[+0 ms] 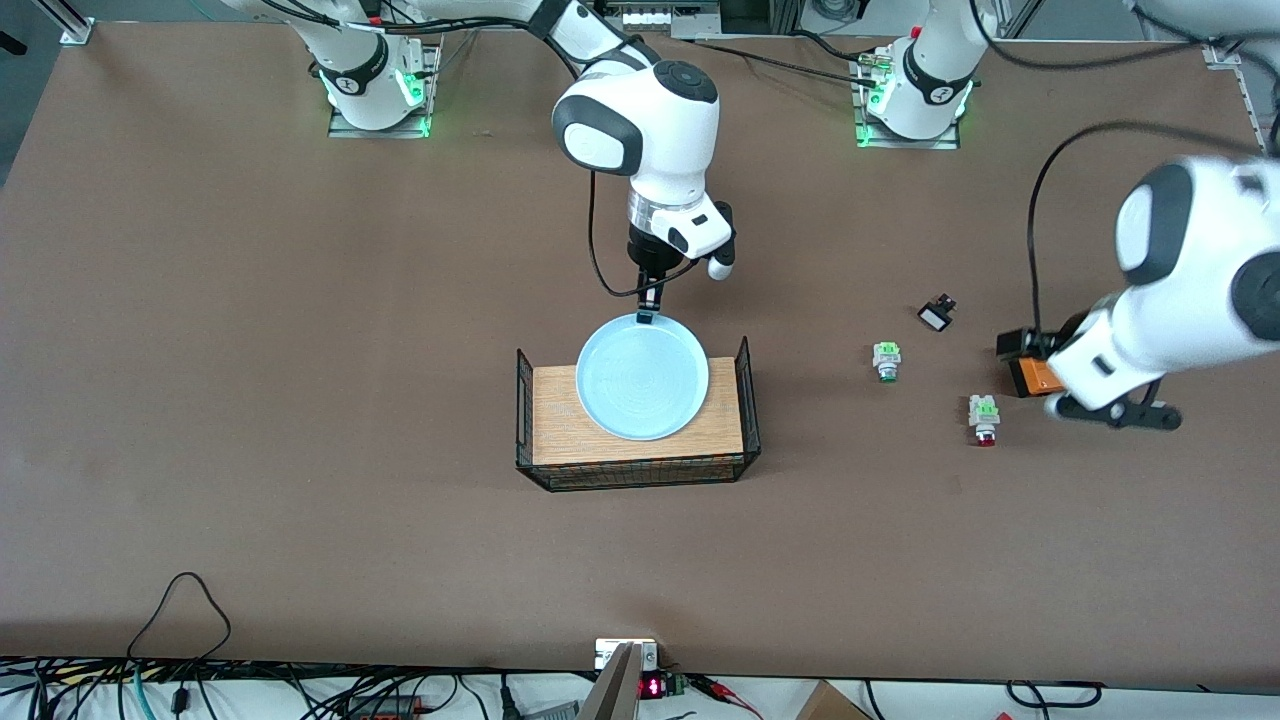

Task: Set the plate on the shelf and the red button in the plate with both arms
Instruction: 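Lower the plate onto the box while the left gripper reaches the red button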

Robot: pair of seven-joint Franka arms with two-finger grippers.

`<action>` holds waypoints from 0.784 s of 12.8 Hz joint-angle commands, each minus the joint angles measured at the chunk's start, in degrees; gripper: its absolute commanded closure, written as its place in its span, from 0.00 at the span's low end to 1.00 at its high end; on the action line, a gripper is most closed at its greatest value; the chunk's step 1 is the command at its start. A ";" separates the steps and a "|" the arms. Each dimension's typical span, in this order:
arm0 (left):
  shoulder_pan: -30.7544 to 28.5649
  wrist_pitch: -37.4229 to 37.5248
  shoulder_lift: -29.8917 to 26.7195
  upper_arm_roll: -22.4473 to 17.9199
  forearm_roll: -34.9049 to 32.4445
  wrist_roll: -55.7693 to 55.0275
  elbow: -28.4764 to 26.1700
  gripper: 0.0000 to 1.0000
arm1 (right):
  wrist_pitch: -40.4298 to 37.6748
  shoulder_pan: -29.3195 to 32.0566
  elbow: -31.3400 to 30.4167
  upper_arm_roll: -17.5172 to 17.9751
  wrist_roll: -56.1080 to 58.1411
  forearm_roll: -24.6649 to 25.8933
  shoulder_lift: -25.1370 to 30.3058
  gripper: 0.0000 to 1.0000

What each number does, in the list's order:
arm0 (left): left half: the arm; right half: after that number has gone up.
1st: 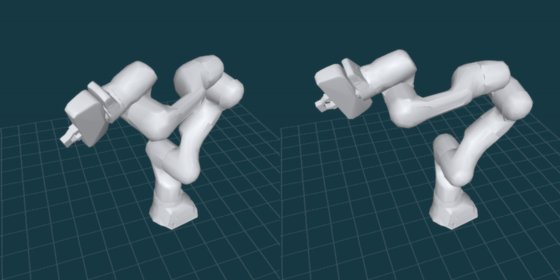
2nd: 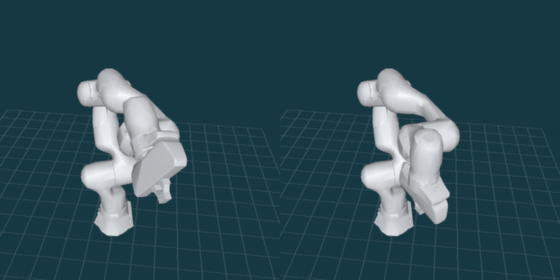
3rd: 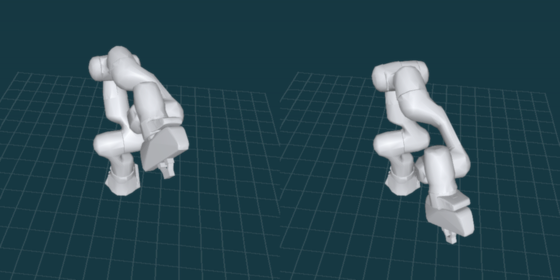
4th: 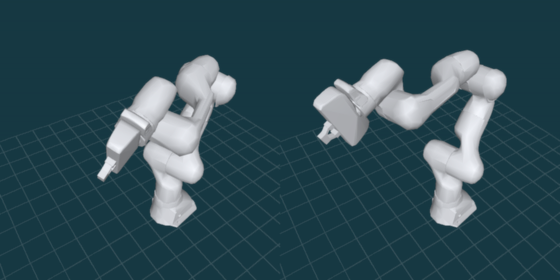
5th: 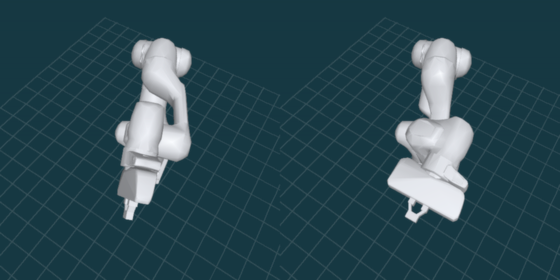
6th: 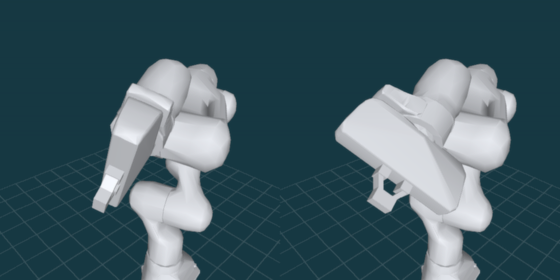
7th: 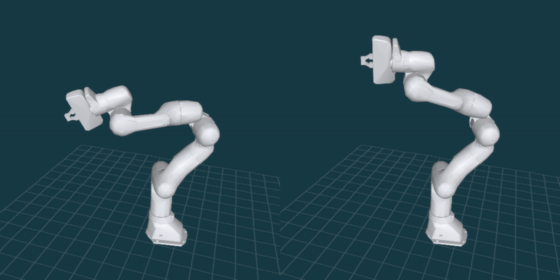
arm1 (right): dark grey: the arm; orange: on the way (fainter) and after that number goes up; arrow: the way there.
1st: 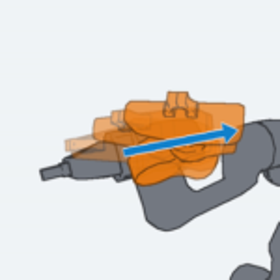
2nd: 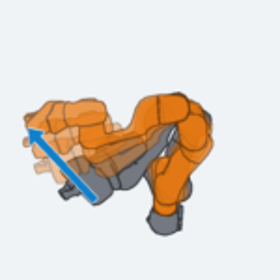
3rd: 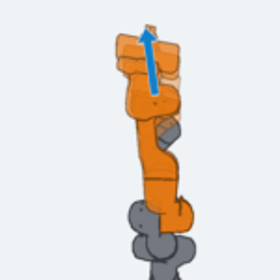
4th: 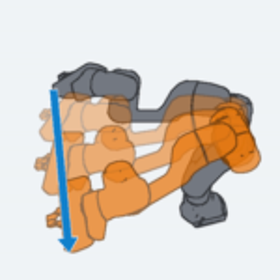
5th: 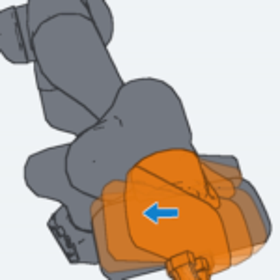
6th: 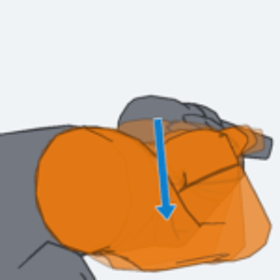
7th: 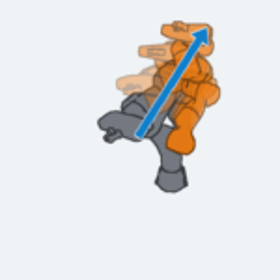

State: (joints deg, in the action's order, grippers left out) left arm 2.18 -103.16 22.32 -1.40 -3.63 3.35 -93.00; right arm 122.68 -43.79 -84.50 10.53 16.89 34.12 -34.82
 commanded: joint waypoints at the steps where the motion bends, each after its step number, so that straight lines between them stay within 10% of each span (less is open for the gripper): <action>1: -2.09 -2.55 6.75 0.26 -0.59 1.39 2.38 0.00 | -0.24 -0.51 1.62 -0.33 1.04 0.86 -0.42 0.39; 2: -2.70 -4.83 8.25 0.26 -0.59 1.39 1.77 0.00 | -0.24 -0.51 1.62 -0.42 1.39 0.86 -0.16 0.00; 10: -5.26 -34.73 11.26 0.69 -0.59 1.22 -13.88 0.00 | -10.06 6.67 3.82 -0.86 1.04 -13.26 9.75 0.00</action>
State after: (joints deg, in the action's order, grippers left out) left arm -2.99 -135.83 34.90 -1.28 -3.64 3.83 -105.04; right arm 116.30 -40.58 -79.89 9.31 17.46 24.77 -29.20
